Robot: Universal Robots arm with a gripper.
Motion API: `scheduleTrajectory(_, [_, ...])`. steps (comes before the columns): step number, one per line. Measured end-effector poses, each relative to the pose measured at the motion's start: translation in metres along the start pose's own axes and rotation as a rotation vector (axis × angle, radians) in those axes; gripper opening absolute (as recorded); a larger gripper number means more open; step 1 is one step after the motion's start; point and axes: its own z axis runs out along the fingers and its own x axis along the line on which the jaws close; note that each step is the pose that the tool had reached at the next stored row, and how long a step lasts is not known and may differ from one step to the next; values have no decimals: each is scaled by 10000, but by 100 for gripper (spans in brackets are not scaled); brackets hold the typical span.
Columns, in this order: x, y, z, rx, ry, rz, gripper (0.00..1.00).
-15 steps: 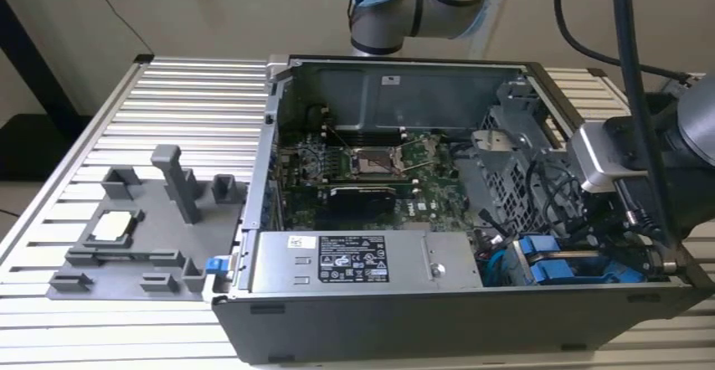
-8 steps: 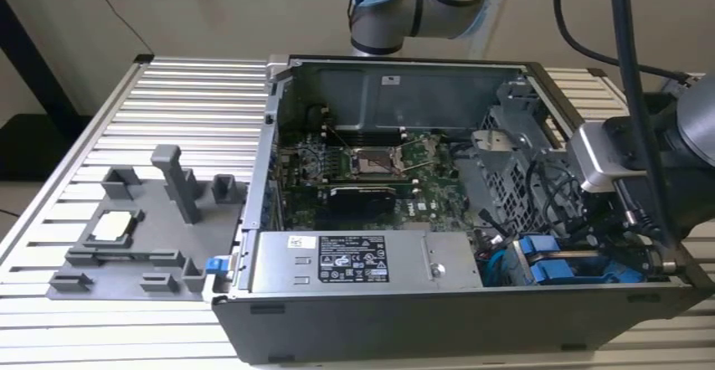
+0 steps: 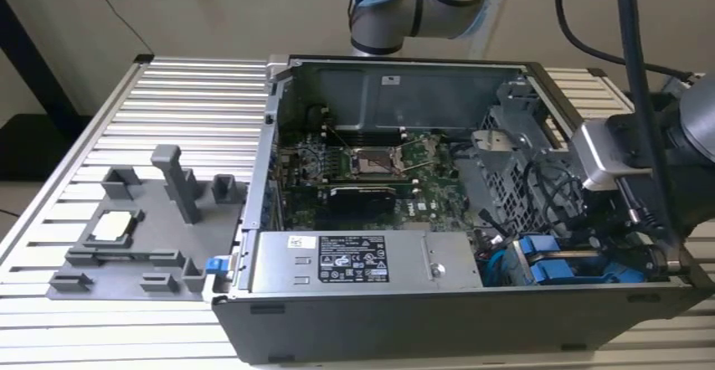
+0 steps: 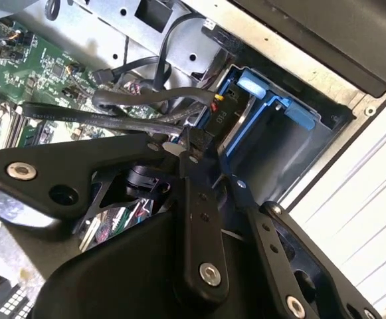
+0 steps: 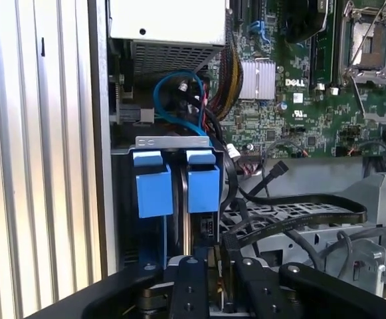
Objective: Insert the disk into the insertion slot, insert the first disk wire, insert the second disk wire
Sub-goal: 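Insert the second disk wire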
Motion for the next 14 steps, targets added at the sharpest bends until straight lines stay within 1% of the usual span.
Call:
scheduleTrajectory(3, [-28,-7,-115,-4,-1,1,24])
scheduleTrajectory(9, [-91,-21,-378,-4,0,0,24])
scheduleTrajectory(10, [-100,-23,-413,-5,3,0,24])
scheduleTrajectory(11, [-105,-25,-436,-4,0,0,24])
scheduleTrajectory(14, [-110,-26,-456,-4,0,0,24])
